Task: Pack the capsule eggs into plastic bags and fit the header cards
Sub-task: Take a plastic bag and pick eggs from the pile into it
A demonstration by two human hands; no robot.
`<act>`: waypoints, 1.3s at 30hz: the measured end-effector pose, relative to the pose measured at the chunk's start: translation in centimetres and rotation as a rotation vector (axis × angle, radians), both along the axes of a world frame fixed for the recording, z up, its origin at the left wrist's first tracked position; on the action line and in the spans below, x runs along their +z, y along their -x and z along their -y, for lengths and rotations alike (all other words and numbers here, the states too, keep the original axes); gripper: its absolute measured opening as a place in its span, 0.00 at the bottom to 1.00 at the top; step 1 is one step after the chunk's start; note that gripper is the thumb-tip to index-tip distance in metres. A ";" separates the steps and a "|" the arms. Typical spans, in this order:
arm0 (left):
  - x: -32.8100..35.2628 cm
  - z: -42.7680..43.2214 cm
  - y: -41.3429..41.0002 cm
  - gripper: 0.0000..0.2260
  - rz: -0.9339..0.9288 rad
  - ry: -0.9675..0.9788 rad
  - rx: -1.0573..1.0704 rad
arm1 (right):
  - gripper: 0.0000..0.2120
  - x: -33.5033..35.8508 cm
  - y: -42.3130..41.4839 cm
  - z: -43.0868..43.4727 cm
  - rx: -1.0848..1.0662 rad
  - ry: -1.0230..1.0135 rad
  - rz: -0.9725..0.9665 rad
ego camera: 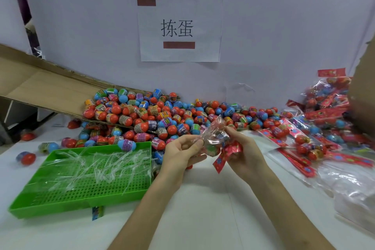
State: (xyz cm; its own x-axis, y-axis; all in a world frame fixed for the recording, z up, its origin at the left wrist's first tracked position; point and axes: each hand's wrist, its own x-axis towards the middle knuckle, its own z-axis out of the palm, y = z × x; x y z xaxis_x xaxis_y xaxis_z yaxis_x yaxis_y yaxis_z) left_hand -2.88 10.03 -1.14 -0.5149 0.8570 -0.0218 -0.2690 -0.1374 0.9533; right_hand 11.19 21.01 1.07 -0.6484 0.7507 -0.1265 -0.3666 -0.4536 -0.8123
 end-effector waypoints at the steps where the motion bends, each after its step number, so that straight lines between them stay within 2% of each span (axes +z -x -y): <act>1: 0.0 0.0 0.0 0.06 -0.012 0.001 -0.004 | 0.12 0.1 0.0 0.0 0.004 0.034 -0.013; 5: -0.1 -0.1 -0.2 0.07 -0.015 -0.020 0.040 | 0.11 0.2 0.0 -0.2 -0.054 0.027 -0.028; 9: 0.0 -0.1 0.1 0.09 0.021 -0.070 0.104 | 0.09 0.4 0.3 0.1 -0.098 -0.310 0.116; 13: 0.0 0.0 0.1 0.10 0.031 -0.083 0.126 | 0.10 0.6 0.4 0.5 -0.202 -0.492 0.156; 16: 0.1 0.1 0.1 0.11 -0.009 -0.068 0.101 | 0.07 0.4 0.4 0.5 -0.280 -0.579 0.191; 20: 0.5 0.4 0.3 0.10 -0.125 -0.061 0.063 | 0.10 0.2 0.3 0.4 -0.391 -0.681 0.254; 24: 0.7 0.5 0.0 0.16 -0.233 -0.142 0.086 | 0.11 0.1 0.3 0.7 -0.415 -0.868 0.287; 30: 0.8 0.7 -0.4 0.11 -0.308 -0.169 0.144 | 0.13 -0.2 0.5 1.0 -0.396 -1.006 0.320; 36: 0.9 1.0 -1.0 0.11 -0.382 -0.177 0.046 | 0.09 -0.4 0.6 1.0 -0.404 -1.105 0.356; 39: 0.8 0.8 -1.4 0.06 -0.463 -0.147 0.053 | 0.11 -0.3 0.5 1.2 -0.396 -1.142 0.337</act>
